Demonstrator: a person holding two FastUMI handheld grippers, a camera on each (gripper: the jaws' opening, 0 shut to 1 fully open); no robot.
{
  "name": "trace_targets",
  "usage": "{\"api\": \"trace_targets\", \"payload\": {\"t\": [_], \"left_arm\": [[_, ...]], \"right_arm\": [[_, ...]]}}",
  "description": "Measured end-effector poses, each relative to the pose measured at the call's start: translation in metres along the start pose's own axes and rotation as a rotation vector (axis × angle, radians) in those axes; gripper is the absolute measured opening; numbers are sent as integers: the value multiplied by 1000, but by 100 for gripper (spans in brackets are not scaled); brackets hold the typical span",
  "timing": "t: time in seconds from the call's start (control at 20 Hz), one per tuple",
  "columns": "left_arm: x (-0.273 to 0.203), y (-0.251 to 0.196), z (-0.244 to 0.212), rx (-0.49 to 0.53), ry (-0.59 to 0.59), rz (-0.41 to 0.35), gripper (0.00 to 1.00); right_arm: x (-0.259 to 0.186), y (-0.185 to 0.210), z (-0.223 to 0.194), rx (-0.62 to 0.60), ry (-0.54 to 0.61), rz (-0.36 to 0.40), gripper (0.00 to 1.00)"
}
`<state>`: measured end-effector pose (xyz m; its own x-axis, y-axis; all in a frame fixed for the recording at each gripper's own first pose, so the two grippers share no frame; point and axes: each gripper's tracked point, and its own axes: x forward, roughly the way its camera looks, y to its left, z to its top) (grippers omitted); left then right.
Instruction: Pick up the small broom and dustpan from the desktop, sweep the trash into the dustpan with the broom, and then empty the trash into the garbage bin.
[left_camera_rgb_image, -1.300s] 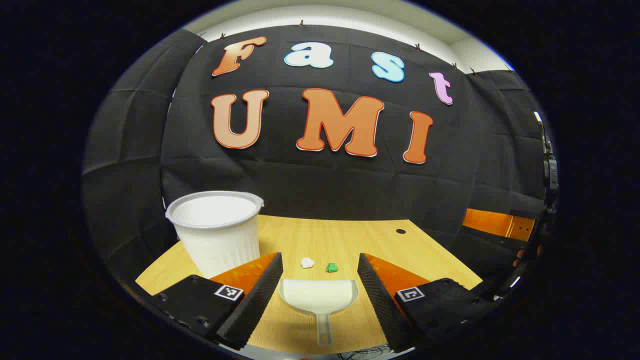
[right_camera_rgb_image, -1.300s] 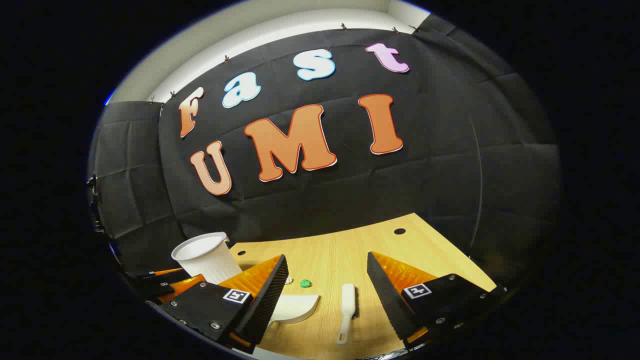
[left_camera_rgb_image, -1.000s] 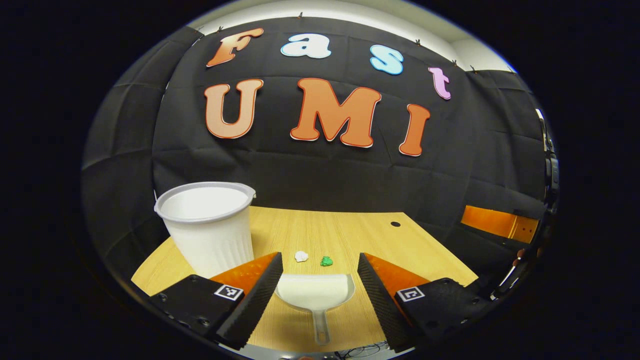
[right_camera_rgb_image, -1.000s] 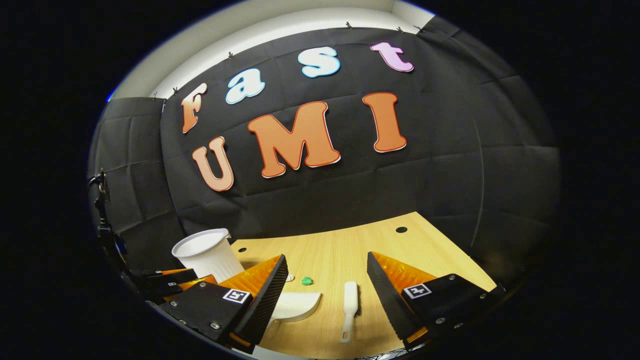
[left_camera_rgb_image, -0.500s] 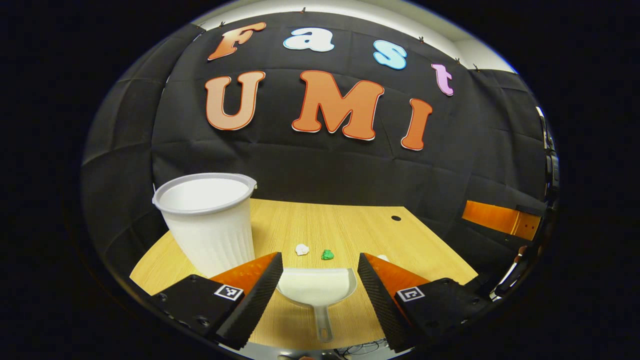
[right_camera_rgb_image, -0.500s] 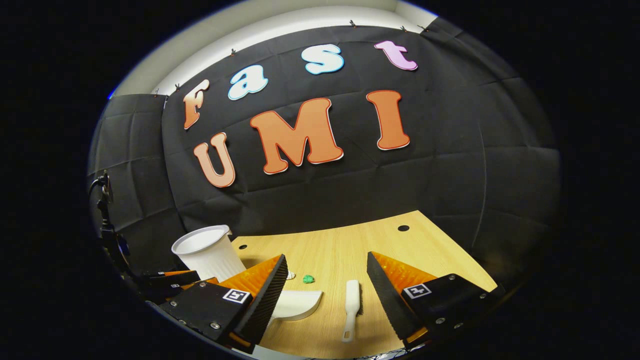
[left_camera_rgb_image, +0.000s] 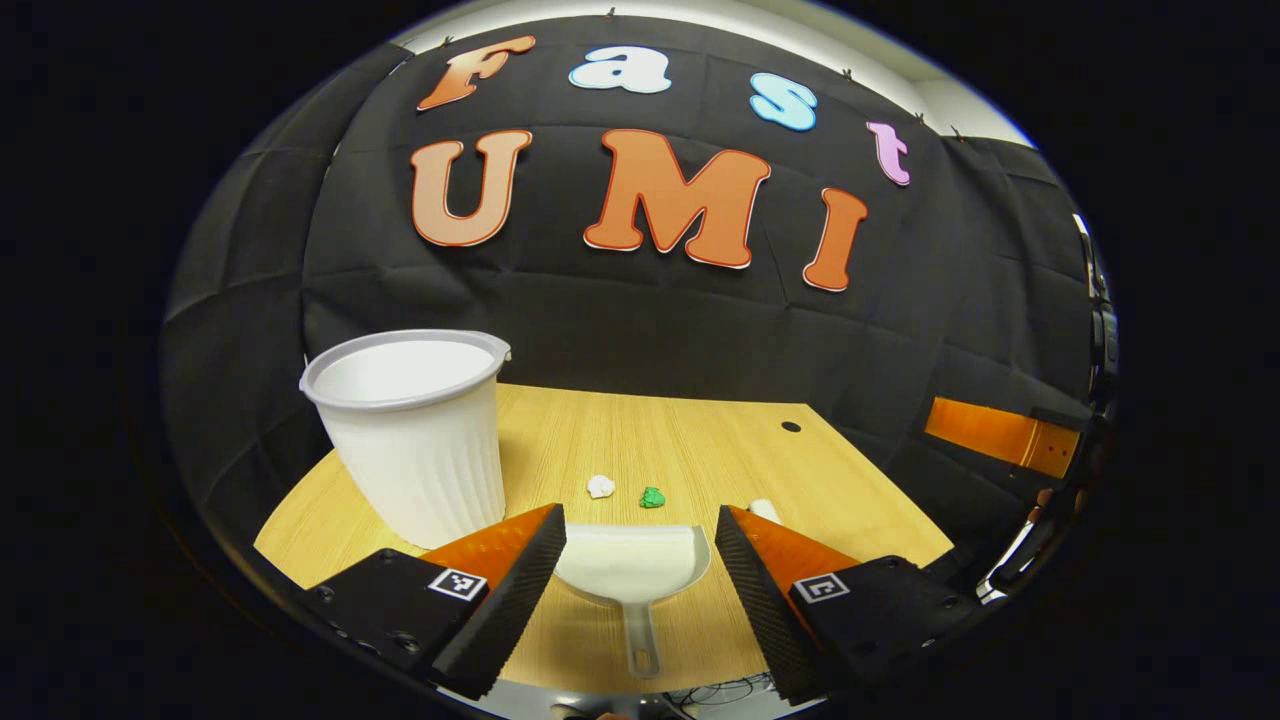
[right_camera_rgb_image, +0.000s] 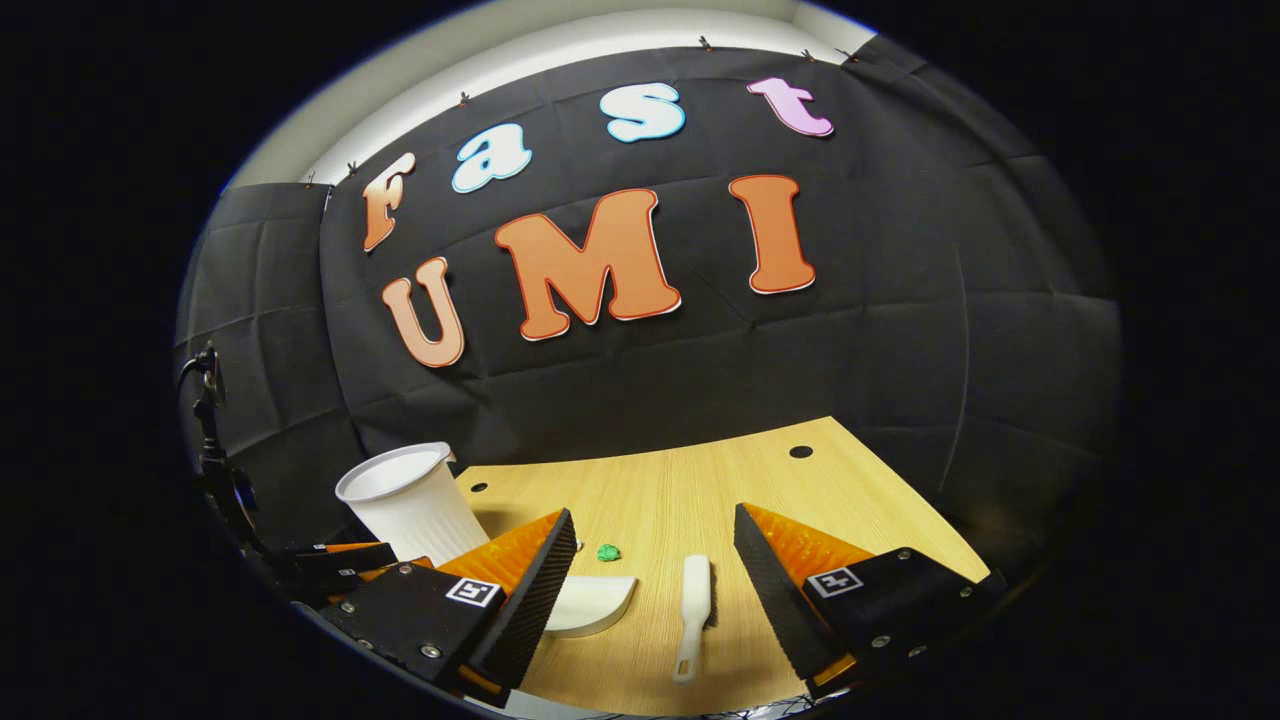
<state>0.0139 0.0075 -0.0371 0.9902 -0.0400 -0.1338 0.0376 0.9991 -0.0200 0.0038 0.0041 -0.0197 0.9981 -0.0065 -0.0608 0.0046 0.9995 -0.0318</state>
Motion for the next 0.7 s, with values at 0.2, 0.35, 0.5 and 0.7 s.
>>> {"api": "trace_targets", "payload": {"t": [0.2,0.35,0.5,0.7], "left_arm": [[3,-3,-5,-1,24,-5,95],[5,-2,-8,3,39,-1,95],[9,-2,-13,8,60,6,95],[17,-1,-33,13,135,-3,95]], "right_arm": [[2,-3,-4,2,13,-1,95],[5,-7,-7,1,23,-4,95],[10,-10,-14,7,46,-4,95],[17,-15,-24,14,75,-6,95]]}}
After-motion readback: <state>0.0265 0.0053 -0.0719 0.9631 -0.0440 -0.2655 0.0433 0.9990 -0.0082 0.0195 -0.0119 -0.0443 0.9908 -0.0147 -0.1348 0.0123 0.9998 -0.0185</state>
